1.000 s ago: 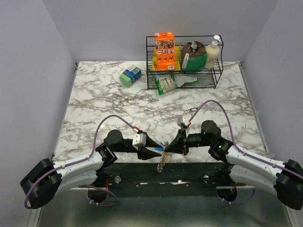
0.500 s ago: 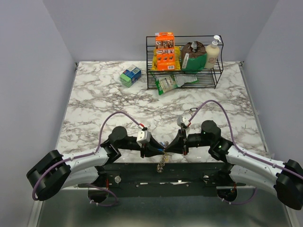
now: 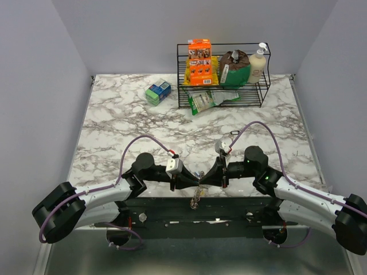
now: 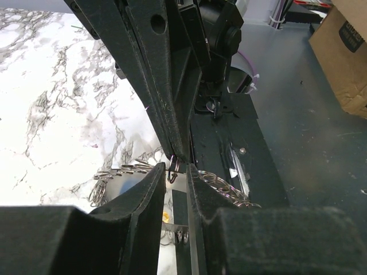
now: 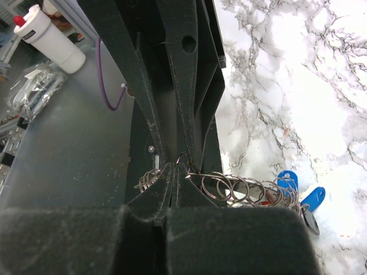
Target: Put the keys on the keyring
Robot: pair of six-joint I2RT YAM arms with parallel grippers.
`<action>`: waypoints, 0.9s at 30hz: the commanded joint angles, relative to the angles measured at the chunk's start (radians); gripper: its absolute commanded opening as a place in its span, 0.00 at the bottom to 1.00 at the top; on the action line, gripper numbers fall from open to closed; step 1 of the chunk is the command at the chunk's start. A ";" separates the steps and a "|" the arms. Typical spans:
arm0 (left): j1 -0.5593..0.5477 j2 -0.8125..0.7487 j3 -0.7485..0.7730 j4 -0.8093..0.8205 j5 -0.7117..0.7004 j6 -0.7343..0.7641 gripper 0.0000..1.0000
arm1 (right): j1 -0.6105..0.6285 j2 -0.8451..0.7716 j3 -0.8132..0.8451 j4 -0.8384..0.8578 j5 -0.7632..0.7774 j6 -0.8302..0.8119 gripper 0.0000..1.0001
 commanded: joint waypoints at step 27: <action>0.024 -0.177 -0.005 -0.189 -0.163 0.127 0.00 | -0.005 -0.121 0.064 -0.048 0.250 0.096 0.95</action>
